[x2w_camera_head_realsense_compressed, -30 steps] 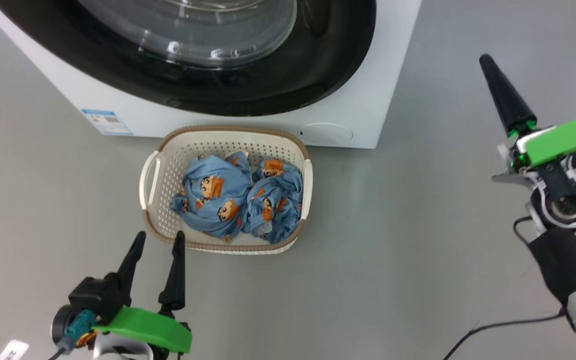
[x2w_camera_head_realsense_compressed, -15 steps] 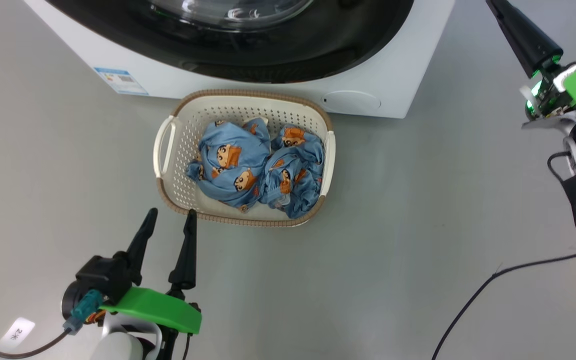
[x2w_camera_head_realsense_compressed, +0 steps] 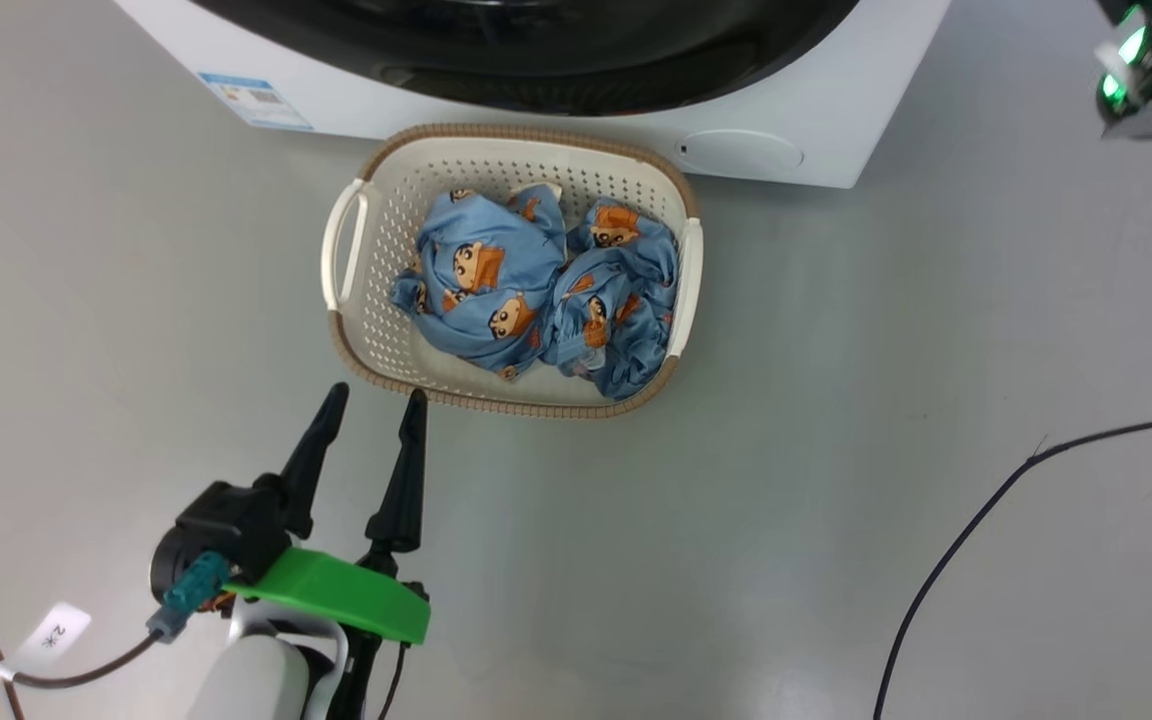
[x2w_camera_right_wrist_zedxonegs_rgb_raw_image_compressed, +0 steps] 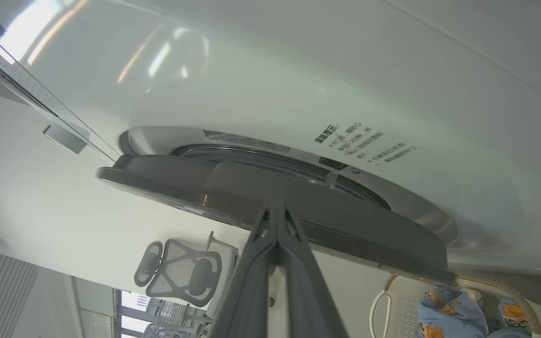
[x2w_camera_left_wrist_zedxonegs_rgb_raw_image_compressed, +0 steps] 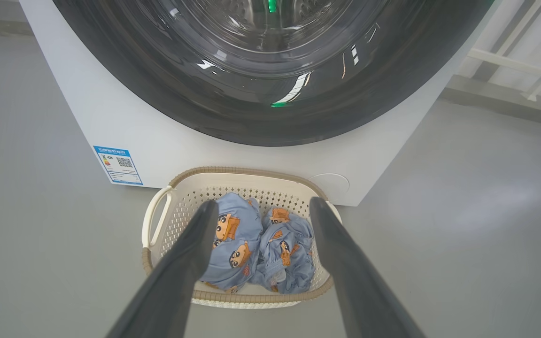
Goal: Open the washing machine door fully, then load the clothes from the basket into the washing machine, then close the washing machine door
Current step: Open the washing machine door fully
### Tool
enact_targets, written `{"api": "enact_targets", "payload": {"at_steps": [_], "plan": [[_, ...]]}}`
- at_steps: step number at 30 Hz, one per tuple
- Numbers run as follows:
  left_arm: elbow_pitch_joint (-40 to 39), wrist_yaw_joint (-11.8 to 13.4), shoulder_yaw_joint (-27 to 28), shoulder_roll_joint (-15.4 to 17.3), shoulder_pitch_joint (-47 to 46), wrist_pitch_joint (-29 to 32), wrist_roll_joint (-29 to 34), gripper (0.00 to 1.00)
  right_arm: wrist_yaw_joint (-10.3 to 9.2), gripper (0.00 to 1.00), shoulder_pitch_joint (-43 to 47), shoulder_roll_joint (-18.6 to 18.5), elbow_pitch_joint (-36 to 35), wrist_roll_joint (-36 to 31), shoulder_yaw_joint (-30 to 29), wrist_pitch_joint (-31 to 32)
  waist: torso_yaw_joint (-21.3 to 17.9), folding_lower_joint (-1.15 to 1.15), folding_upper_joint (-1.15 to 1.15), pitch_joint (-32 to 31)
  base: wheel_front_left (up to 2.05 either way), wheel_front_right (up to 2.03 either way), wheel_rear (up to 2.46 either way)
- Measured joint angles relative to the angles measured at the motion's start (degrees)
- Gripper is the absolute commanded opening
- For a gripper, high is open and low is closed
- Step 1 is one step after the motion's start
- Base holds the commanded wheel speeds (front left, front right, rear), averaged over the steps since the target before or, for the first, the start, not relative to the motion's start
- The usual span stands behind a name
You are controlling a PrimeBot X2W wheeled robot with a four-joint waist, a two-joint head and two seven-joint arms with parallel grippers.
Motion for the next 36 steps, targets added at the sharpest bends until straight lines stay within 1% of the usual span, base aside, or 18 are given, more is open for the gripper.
{"api": "enact_targets", "payload": {"at_steps": [6, 15, 25, 36], "plan": [[-0.21, 0.01, -1.02, -0.16, -1.92, 0.00, -0.74, 1.00, 0.00, 0.00, -5.33, 0.02, 1.99, -0.67, -0.54, 1.51, 1.29, 0.00, 0.00, 2.03, 0.00, 0.00, 0.00], [-0.59, 0.01, -1.92, -0.26, -3.65, 0.00, -1.75, 1.00, 0.00, 0.00, -10.06, 0.27, 5.01, -2.48, 0.42, 3.49, 2.45, 0.00, 0.00, 4.55, 0.00, 0.00, 0.00], [-0.64, 0.01, -2.78, -0.32, -4.49, 0.00, -2.80, 1.00, 0.00, 0.00, -13.37, 0.99, 6.26, -4.15, 1.83, 4.49, 3.65, 0.00, 0.00, 6.11, 0.00, 0.00, 0.00], [-0.71, 0.00, -3.07, -0.40, -4.64, 0.00, -3.38, 1.00, 0.00, 0.00, -14.11, 1.59, 6.20, -5.39, 2.66, 4.63, 4.05, 0.00, 0.00, 6.44, 0.00, 0.00, 0.00]]}}
